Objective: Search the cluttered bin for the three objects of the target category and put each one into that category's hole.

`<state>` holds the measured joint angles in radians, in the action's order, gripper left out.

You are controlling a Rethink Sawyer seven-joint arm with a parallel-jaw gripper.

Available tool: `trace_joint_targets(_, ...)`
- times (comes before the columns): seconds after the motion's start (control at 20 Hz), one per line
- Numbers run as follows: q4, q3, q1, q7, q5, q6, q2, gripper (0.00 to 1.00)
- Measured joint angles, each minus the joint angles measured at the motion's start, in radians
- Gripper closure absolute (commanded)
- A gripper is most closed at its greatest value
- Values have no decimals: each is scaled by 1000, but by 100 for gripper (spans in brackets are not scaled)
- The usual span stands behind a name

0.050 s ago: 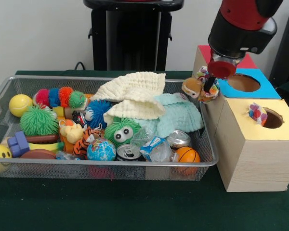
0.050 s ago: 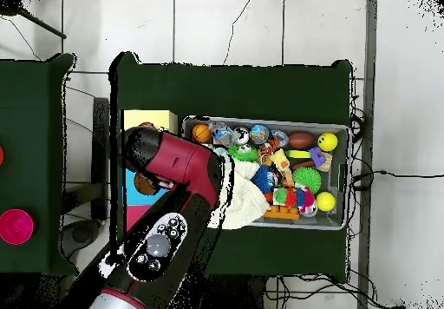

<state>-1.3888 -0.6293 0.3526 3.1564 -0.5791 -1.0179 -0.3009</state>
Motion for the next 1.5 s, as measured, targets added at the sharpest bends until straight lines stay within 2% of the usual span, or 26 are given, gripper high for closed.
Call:
trace_joint_targets(0.2, -7, -11, 4, 8, 10, -14, -22, 100)
trace_joint_targets(0.5, -48, -16, 5, 8, 65, -36, -122, 100)
trace_joint_targets(0.9, -190, -15, 15, 8, 149, -36, -312, 100)
trace_joint_targets(1.15, -279, 3, 15, 7, 169, -33, -395, 100)
trace_joint_targets(1.25, -336, 25, 15, -2, 184, -13, -435, 100)
trace_joint_targets(1.5, -416, 84, 7, -15, 208, 72, -474, 100)
